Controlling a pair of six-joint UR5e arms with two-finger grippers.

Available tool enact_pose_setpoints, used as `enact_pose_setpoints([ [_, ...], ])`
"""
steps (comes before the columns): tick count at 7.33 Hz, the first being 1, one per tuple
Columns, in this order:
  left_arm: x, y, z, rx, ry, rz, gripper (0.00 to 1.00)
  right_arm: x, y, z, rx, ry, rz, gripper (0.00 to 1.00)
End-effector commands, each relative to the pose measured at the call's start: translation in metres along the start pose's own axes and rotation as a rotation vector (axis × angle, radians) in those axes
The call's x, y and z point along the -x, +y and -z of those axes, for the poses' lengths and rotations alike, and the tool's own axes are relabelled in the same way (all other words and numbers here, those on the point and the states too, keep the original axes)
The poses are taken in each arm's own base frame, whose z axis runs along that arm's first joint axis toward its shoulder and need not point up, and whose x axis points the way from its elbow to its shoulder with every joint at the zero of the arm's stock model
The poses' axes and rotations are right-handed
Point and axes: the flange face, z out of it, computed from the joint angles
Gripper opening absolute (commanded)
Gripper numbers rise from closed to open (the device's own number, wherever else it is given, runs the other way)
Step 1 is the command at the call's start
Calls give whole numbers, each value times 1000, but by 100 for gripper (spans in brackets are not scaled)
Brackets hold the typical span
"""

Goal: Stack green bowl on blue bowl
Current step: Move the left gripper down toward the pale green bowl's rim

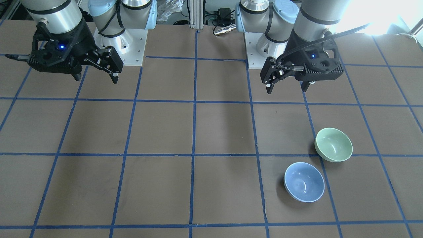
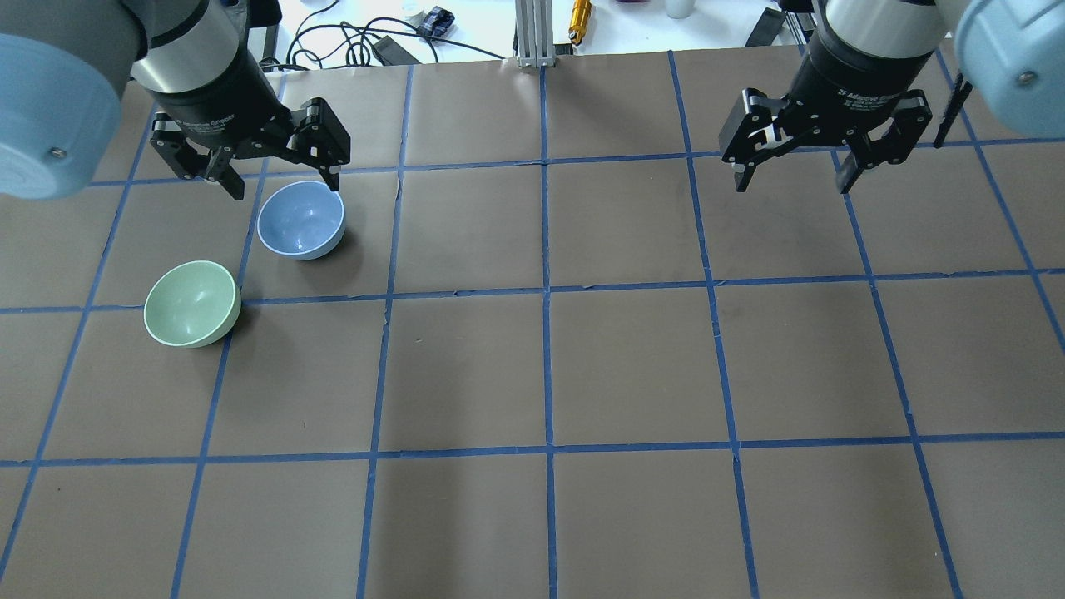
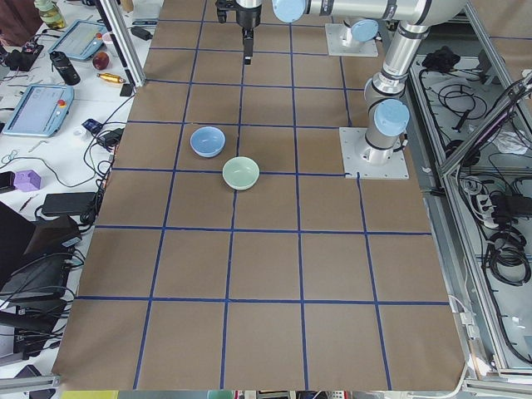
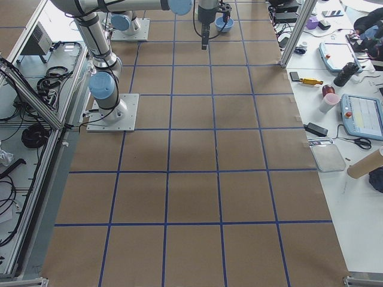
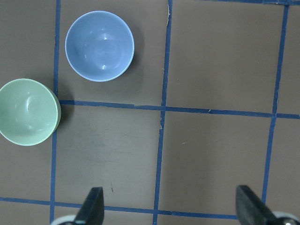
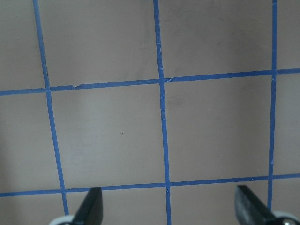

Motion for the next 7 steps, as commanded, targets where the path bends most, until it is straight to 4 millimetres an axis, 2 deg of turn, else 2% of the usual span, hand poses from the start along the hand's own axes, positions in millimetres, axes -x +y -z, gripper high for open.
enact_pose_setpoints([
  [1, -1, 3, -3, 8, 7, -11, 100, 0, 0, 0, 0, 0, 0, 100],
  [2, 3, 1, 1, 0, 5, -10, 100, 0, 0, 0, 0, 0, 0, 100],
  [3, 18, -5, 2, -4, 1, 16, 100, 0, 0, 0, -1, 0, 0, 100],
  [4, 47, -11, 1, 12, -5, -4, 100, 0, 0, 0, 0, 0, 0, 100],
  [5, 94, -22, -9, 32, -2, -46, 100, 0, 0, 0, -1, 0, 0, 100],
  [6, 152, -35, -26, 65, 4, -85, 100, 0, 0, 0, 0, 0, 0, 100],
  [7, 195, -36, -32, 78, 3, -49, 100, 0, 0, 0, 0, 0, 0, 100],
])
